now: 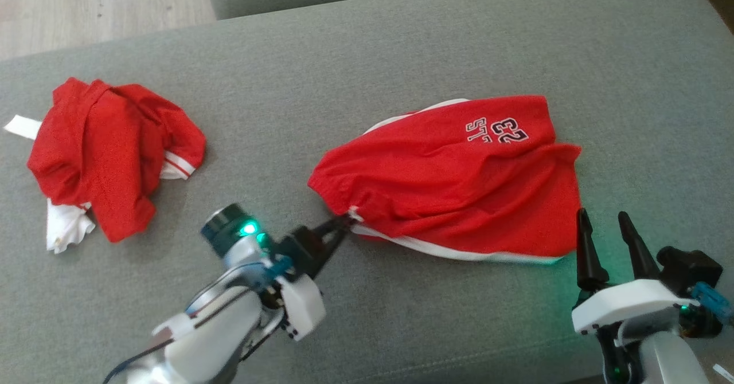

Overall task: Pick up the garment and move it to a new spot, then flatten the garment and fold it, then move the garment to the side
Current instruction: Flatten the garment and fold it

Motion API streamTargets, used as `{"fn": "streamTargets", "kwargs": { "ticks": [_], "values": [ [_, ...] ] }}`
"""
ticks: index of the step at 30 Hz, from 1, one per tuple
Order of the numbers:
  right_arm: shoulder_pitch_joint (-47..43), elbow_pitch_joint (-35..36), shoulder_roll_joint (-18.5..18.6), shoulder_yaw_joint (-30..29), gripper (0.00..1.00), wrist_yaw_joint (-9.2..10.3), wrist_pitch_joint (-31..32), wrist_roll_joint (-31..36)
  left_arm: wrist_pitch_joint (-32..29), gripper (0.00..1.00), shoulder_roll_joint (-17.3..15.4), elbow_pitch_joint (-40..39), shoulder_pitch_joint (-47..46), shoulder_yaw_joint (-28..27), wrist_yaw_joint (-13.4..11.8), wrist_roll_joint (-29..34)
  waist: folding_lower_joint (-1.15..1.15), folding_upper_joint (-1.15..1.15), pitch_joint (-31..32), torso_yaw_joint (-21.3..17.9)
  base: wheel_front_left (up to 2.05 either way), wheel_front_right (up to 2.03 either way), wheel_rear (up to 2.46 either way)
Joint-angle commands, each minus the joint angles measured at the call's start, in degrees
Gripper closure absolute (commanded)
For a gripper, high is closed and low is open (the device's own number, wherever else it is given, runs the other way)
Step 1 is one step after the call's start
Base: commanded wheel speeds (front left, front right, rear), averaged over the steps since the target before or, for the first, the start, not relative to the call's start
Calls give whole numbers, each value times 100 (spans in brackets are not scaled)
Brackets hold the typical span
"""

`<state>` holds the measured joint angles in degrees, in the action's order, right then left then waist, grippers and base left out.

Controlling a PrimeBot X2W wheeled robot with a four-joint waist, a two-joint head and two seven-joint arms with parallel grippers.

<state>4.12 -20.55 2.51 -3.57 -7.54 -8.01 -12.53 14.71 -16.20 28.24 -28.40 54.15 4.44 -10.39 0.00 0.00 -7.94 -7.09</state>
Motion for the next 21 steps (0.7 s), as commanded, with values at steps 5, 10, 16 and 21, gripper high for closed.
{"fn": "streamTargets", "kwargs": {
  "ticks": [5, 10, 16, 21],
  "values": [
    [127, 173, 37, 201, 0, 5, 62, 36, 29, 100, -87, 49, 88, -766, -226, -409, 0, 0, 20, 82, 0, 0, 0],
    [85, 209, 37, 287, 0, 5, 203, 57, 29, 100, 57, 594, 287, -1098, -290, -711, 0, 0, 51, 190, 0, 0, 0],
    [24, 239, 37, 298, 0, 5, 267, 80, 29, 6, 213, 850, 369, -1088, -224, -683, 0, 0, 95, 261, 0, 0, 0],
    [-21, 246, 37, 308, 0, 5, 293, 82, 29, 0, 257, 817, 469, -1208, -265, -658, 0, 0, 180, 313, 0, 0, 0]
  ]
}}
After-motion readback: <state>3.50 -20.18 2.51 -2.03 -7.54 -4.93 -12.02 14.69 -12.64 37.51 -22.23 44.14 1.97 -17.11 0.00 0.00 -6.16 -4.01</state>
